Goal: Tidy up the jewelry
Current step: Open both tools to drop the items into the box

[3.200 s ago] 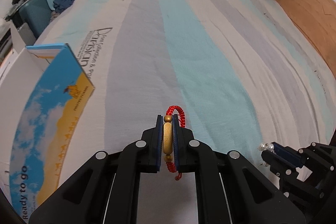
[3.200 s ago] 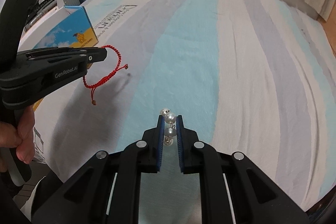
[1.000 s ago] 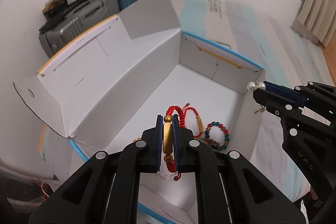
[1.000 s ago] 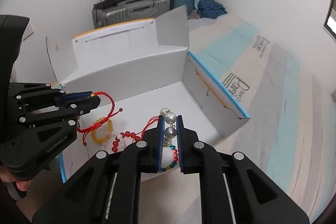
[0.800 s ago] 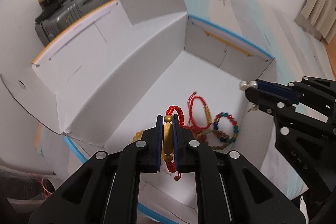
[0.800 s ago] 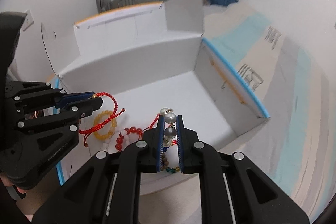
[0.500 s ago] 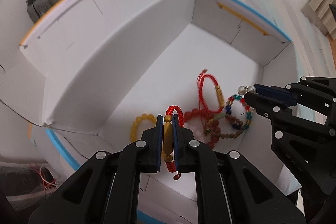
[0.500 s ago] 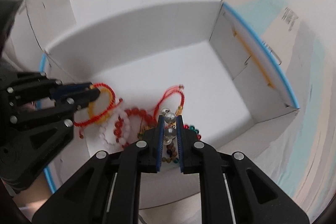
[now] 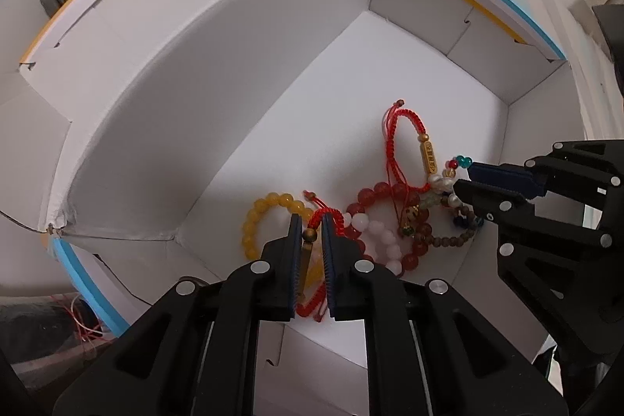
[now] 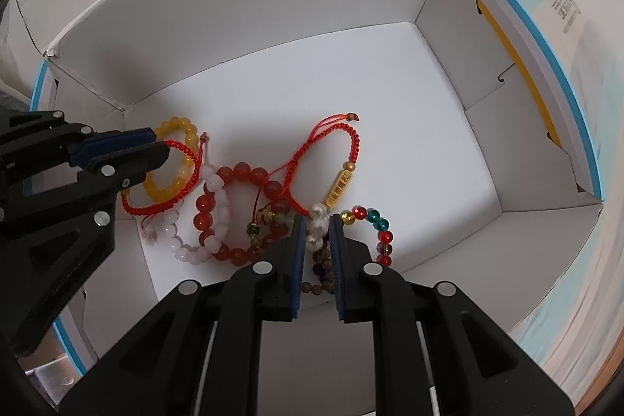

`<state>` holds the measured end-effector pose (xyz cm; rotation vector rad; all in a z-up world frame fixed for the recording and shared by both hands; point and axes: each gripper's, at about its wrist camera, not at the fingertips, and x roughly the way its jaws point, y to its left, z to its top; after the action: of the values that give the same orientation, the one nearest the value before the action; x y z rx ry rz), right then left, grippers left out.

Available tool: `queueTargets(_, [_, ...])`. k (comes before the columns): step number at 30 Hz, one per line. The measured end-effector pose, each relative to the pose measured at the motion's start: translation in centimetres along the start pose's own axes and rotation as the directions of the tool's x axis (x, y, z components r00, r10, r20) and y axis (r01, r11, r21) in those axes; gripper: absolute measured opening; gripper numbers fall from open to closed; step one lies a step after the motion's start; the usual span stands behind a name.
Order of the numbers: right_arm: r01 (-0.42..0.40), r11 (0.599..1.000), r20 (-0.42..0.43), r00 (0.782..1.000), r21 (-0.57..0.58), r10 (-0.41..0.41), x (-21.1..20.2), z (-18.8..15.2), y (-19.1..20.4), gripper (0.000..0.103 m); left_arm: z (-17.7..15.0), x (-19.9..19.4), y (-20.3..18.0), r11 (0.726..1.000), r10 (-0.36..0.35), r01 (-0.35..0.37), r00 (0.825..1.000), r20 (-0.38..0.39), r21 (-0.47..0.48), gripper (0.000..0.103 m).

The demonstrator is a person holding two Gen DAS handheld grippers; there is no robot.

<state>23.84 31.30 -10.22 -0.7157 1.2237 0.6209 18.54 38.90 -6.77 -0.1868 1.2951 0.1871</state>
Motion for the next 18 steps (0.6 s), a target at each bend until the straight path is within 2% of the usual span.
queueTargets(1, [0.001, 1.0, 0.009, 1.0, 0.005, -0.001, -0.1, 0.0, -0.1, 0.019, 0.0, -0.2, 0.0, 1.0, 0.007, -0.007, 1.0, 0.015, -0.004, 0.02])
queueTargets(3, [-0.003, 1.0, 0.042, 0.999, 0.013, 0.002, -0.6, -0.4, -0.1, 0.041, -0.1, -0.9, 0.0, 1.0, 0.01, -0.01, 0.999, 0.041, -0.008, 0.038])
queueTargets(4, [-0.003, 1.0, 0.057, 0.998, 0.012, 0.003, -0.8, -0.4, 0.0, 0.044, -0.3, -1.5, 0.0, 1.0, 0.012, -0.011, 0.998, 0.066, -0.014, 0.044])
queueTargets(6, [0.017, 1.0, 0.101, 0.995, 0.013, -0.018, -1.7, -1.1, 0.0, 0.055, -0.4, -2.5, -0.2, 0.999, 0.038, -0.037, 0.993, 0.112, -0.013, 0.066])
queueTargets(8, [0.024, 0.999, 0.138, 0.99, 0.023, -0.027, -2.5, -1.8, -0.2, 0.061, -0.6, -3.7, 0.0, 0.998, 0.058, -0.052, 0.986, 0.158, -0.046, 0.079])
queueTargets(10, [0.036, 0.999, 0.176, 0.984, 0.039, -0.042, -3.4, -2.3, -0.4, 0.068, -1.1, -4.9, 0.0, 0.997, 0.062, -0.05, 0.975, 0.212, -0.06, 0.08])
queueTargets(12, [0.047, 0.997, 0.225, 0.972, 0.06, -0.06, -4.5, -3.0, -0.6, 0.079, -1.5, -6.1, 0.2, 0.995, 0.083, -0.067, 0.963, 0.256, -0.069, 0.09])
queueTargets(15, [0.05, 0.995, 0.277, 0.958, 0.086, -0.073, -5.9, -4.0, -0.4, 0.085, -2.3, -7.5, 0.1, 0.994, 0.088, -0.064, 0.946, 0.312, -0.089, 0.096])
queueTargets(18, [0.057, 0.993, 0.346, 0.934, 0.101, -0.088, -7.6, -4.9, -0.9, 0.089, -3.1, -9.3, -0.1, 0.992, 0.11, -0.079, 0.927, 0.358, -0.1, 0.097])
